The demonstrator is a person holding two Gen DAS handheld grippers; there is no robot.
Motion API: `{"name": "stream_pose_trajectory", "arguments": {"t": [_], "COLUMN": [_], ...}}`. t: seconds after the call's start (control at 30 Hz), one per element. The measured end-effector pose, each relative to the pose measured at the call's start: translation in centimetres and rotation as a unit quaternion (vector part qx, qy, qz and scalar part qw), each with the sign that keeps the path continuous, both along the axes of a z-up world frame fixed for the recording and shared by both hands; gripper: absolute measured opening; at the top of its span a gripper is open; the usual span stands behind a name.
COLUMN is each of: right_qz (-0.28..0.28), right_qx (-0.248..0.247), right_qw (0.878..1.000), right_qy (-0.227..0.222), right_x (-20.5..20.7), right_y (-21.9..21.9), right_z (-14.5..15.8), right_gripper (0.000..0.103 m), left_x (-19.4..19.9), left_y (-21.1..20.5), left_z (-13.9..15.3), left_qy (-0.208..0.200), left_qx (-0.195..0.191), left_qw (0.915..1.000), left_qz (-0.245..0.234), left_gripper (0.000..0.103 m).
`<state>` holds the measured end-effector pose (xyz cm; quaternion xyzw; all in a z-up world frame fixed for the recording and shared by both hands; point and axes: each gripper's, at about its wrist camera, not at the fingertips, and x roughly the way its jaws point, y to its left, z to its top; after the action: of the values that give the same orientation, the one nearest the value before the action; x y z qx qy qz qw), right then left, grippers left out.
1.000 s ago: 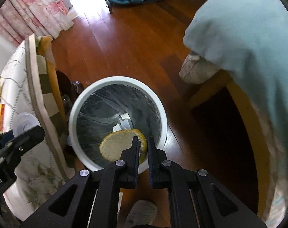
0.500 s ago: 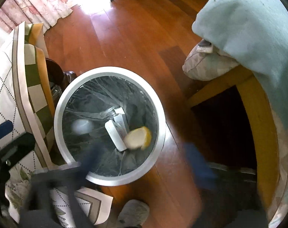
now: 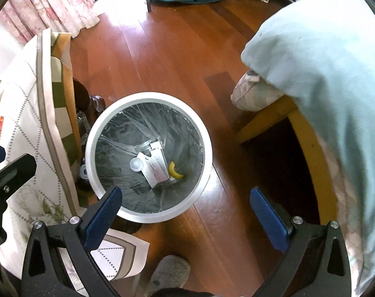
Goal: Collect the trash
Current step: 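Carry the orange peel and clear cup over the bin and release both, then grasp the yellow HAOMAO pack with the right tool while the left grasps the tissue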
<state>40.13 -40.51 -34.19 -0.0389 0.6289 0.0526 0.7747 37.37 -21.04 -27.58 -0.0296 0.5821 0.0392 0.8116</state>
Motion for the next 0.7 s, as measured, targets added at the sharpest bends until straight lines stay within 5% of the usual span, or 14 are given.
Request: {"name": "stream_pose_trajectory", "arguments": {"t": [0.7], "right_qz": [-0.004], "right_qx": [0.029], "right_qw": [0.993], "right_qy": [-0.116], "right_x": [-7.8], "right_y": [-0.5], "right_z": [15.0], "right_gripper": [0.103], "left_x": [-7.9], "left_y": [1.4], "left_z": [12.4], "left_qy": [-0.1], "left_qx": [0.022], "left_qw": [0.9941], "left_qz": [0.035], "left_gripper": [0.094]}}
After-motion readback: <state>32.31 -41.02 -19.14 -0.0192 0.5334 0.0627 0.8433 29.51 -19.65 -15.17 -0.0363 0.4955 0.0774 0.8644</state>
